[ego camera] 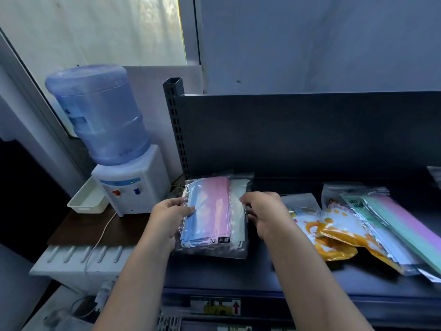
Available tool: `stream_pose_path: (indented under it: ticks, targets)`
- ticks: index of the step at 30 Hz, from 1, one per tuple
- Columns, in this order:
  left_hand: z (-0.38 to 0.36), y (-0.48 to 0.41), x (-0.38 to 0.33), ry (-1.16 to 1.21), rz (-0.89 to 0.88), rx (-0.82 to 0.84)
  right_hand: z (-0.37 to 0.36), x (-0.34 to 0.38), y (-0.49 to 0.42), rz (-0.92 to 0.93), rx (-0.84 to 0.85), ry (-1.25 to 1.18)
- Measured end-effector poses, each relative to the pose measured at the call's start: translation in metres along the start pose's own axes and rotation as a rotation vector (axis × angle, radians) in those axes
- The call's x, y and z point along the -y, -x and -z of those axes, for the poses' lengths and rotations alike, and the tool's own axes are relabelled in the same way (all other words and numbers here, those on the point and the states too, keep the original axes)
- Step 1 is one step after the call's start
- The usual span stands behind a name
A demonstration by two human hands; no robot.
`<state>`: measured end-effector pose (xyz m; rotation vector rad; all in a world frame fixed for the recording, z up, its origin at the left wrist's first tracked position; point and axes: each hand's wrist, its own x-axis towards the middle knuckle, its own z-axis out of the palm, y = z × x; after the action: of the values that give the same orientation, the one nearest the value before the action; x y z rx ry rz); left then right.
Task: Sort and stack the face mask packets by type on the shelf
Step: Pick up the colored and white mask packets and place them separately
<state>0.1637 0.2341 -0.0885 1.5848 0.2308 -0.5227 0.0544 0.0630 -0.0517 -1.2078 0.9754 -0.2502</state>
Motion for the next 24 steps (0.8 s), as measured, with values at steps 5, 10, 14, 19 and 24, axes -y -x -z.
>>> stream_pose_path:
  ticks: [5, 10, 14, 19, 24]
  targets:
    - [-0.003, 0.001, 0.000, 0.059, -0.021, 0.069, 0.009, 0.000, 0.002, 0.071, -0.003, -0.044]
    - [-0.006, 0.001, -0.003, 0.118, -0.052, 0.159, 0.026, 0.006, -0.006, 0.113, 0.076, 0.083]
    - [-0.014, 0.005, -0.007, 0.170, -0.055, 0.234, 0.054, 0.018, -0.012, 0.169, 0.029, 0.081]
    - [-0.037, 0.021, -0.010, 0.207, -0.074, 0.309, 0.092, 0.034, -0.011, 0.183, 0.008, 0.004]
    - [-0.069, 0.039, -0.014, 0.197, -0.101, 0.357, 0.135, 0.044, -0.011, 0.200, -0.001, -0.009]
